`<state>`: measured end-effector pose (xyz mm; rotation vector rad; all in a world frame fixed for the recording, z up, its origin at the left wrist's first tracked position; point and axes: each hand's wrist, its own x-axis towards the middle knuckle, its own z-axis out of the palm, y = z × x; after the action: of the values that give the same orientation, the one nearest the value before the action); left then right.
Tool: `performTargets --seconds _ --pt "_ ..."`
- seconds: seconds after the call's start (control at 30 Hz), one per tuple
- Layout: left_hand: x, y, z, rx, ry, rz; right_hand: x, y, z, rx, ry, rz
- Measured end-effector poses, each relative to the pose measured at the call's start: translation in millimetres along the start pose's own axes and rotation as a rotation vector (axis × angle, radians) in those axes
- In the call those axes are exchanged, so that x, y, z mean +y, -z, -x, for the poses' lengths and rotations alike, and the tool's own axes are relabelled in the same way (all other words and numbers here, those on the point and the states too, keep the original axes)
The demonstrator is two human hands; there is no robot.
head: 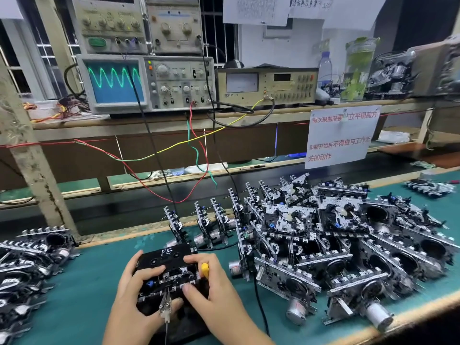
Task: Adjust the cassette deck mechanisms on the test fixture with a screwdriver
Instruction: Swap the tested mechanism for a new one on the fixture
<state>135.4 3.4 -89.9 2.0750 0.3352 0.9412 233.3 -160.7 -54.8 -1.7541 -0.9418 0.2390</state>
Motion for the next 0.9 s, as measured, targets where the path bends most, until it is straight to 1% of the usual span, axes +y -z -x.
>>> performTargets --seconds 0.4,0.9 --pt "-4.6 0.9 -1.4 0.005 -0.007 -0.023 -0.1 1.0 -0.8 -0.003 0.000 -0.006" --pt "2.1 0.5 0.0 -0.020 0.042 -0.011 6.1 0.2 -3.2 0.002 0.038 -0.020"
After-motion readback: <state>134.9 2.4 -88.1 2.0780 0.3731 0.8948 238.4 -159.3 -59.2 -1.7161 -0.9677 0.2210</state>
